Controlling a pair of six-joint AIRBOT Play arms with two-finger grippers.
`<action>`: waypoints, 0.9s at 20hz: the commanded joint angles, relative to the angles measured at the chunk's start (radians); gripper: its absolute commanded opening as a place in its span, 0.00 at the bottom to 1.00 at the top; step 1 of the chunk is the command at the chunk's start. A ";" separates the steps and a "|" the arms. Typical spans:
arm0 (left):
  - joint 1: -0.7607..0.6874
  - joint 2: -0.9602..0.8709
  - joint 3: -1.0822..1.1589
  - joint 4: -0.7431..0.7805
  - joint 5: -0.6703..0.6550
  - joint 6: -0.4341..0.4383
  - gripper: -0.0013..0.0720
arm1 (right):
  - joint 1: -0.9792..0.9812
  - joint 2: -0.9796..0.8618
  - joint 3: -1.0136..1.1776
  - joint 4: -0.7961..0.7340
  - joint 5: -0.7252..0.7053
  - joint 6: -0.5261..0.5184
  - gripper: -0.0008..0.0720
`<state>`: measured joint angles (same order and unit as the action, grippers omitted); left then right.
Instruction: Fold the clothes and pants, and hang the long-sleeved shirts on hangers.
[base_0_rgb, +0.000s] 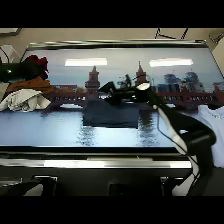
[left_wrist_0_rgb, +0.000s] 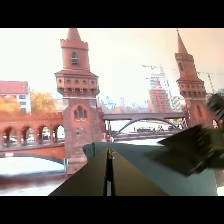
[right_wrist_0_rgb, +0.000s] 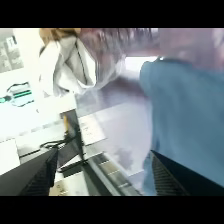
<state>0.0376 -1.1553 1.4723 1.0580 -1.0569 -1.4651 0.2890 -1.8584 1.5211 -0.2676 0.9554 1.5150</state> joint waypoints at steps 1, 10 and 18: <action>-0.016 0.011 -0.006 0.005 -0.006 0.011 0.05 | -0.223 0.105 0.000 -0.433 0.227 0.150 0.91; -0.047 0.011 -0.006 0.004 -0.028 0.006 0.05 | -0.288 0.053 -0.198 -0.573 0.314 0.058 0.86; -0.060 0.011 -0.006 -0.011 -0.027 -0.012 0.05 | -0.278 0.029 -0.184 -0.327 0.333 -0.134 0.07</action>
<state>-0.0200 -1.1446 1.4666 1.0500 -1.0851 -1.4738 0.0273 -1.8442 1.3304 -0.6998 1.2755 1.4677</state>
